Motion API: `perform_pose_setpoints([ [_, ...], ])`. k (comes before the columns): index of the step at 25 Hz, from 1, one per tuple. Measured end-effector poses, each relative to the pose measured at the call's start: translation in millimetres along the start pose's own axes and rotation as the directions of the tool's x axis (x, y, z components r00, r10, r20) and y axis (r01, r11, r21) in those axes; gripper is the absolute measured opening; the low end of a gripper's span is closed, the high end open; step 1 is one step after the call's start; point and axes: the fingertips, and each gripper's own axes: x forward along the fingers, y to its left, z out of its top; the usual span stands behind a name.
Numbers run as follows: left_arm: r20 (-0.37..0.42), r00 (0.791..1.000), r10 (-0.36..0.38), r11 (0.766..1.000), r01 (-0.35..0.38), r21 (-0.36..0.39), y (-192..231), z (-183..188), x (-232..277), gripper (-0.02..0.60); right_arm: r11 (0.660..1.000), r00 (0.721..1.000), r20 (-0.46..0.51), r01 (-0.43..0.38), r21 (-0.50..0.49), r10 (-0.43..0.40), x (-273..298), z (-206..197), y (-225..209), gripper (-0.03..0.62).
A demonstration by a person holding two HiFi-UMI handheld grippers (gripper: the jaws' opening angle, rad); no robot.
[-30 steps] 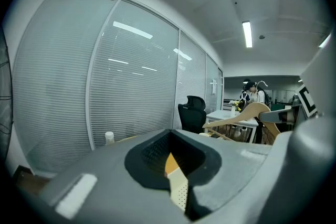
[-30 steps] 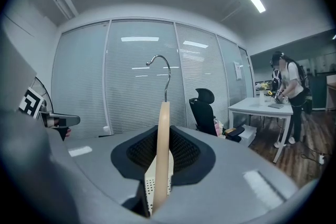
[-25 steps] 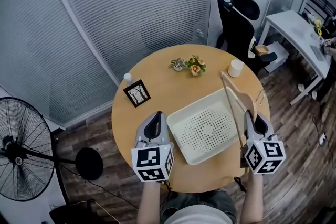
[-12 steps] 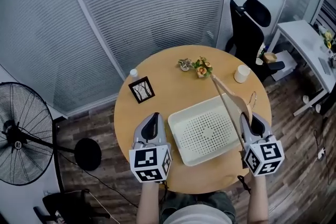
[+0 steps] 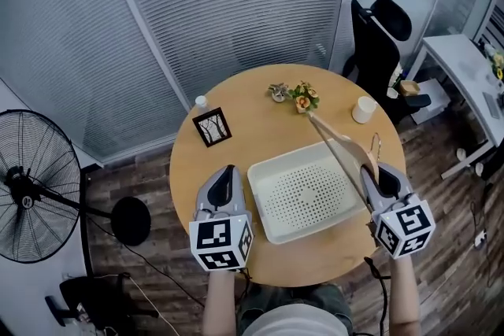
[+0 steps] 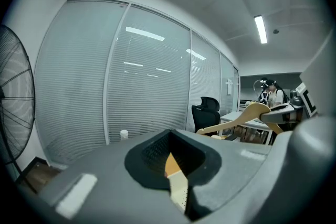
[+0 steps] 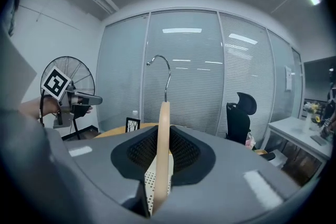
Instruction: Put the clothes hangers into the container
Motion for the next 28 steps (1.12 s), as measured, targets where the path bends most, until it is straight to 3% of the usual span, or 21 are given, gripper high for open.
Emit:
perform_pose_setpoints([
  [7,0.003,1.0,0.016,1.0,-0.016,-0.01,-11,-1,-3,0.002,0.992,0.995,-0.027,-0.102,-0.08,0.1,-10,-5,-1,0.084],
  [12,0.003,1.0,0.016,1.0,-0.016,-0.004,-23,-2,-5,0.0,0.968,0.98,-0.05,-0.2,-0.153,0.194,-21,-10,2,0.084],
  [21,0.004,0.999,0.043,0.999,-0.043,-0.007,-31,-2,-11,0.002,0.898,0.926,-0.115,-0.377,-0.226,0.36,-22,-22,19,0.084],
  [28,-0.004,0.997,0.071,0.997,-0.071,-0.007,-27,-7,-15,0.002,0.826,0.859,-0.189,-0.51,-0.239,0.475,-2,-44,38,0.084],
])
